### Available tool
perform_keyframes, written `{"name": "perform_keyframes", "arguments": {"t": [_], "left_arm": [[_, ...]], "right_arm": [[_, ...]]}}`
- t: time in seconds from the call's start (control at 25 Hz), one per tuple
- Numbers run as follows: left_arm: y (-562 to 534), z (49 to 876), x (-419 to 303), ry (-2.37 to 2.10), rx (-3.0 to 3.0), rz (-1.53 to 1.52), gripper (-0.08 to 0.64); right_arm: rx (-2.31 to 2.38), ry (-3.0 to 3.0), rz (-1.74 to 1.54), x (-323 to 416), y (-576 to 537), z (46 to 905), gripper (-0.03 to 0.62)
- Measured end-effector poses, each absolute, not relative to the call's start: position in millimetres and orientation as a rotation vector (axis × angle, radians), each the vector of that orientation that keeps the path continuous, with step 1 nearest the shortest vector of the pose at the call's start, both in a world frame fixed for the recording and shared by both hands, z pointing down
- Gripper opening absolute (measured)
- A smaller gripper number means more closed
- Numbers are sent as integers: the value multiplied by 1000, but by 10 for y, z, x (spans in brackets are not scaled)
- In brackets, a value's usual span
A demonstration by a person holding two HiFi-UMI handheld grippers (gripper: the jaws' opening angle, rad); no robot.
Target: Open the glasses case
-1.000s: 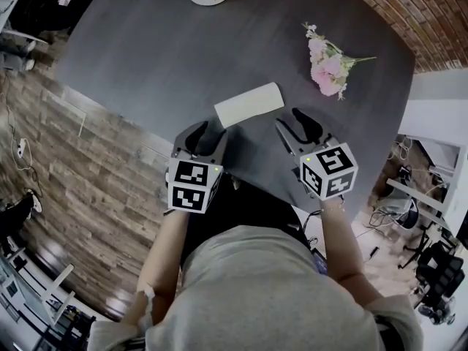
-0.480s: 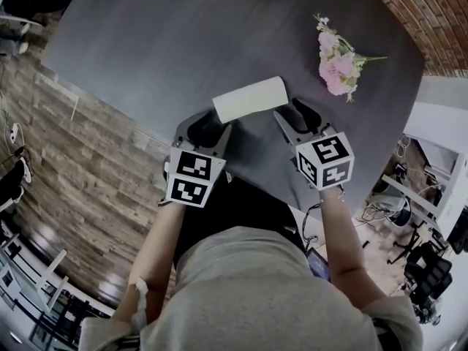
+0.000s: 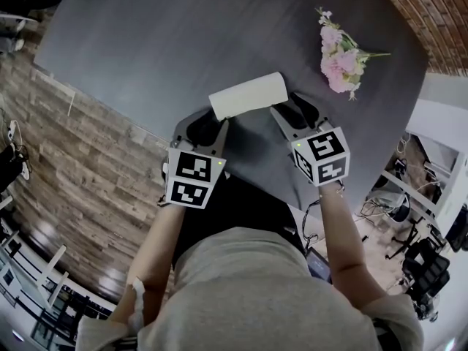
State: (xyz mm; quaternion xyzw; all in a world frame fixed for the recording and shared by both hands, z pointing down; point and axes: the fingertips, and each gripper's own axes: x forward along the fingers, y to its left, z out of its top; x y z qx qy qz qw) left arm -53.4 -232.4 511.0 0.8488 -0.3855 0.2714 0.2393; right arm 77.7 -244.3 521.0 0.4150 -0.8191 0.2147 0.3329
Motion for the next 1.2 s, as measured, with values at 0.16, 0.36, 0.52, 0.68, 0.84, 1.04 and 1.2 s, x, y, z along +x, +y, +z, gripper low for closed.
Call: {"name": "perform_keyframes", "arguments": {"t": [0.16, 0.36, 0.52, 0.68, 0.84, 1.04, 1.2], "left_arm": [[-2303, 5100, -515, -1055, 2327, 736, 103], [-2314, 5063, -523, -1081, 2332, 739, 103], [-2352, 5002, -550, -1131, 2329, 713, 104], [-2393, 4931, -568, -1175, 2350, 712, 104], [-2456, 4852, -601, -1198, 2385, 710, 104], [-2575, 4788, -602, -1213, 2445, 710, 103], [-2674, 4741, -623, -1202, 2466, 685, 98]], "right_arm": [[1076, -2144, 556, 756, -2430, 5203, 194], [1084, -2146, 540, 733, -2425, 5157, 183], [1096, -2152, 521, 713, -2461, 5090, 181], [1101, -2155, 491, 697, -2506, 5013, 181], [1104, -2156, 457, 656, -2555, 4931, 175], [1095, -2163, 418, 629, -2662, 4870, 177], [1083, -2167, 384, 596, -2780, 4829, 178]]}}
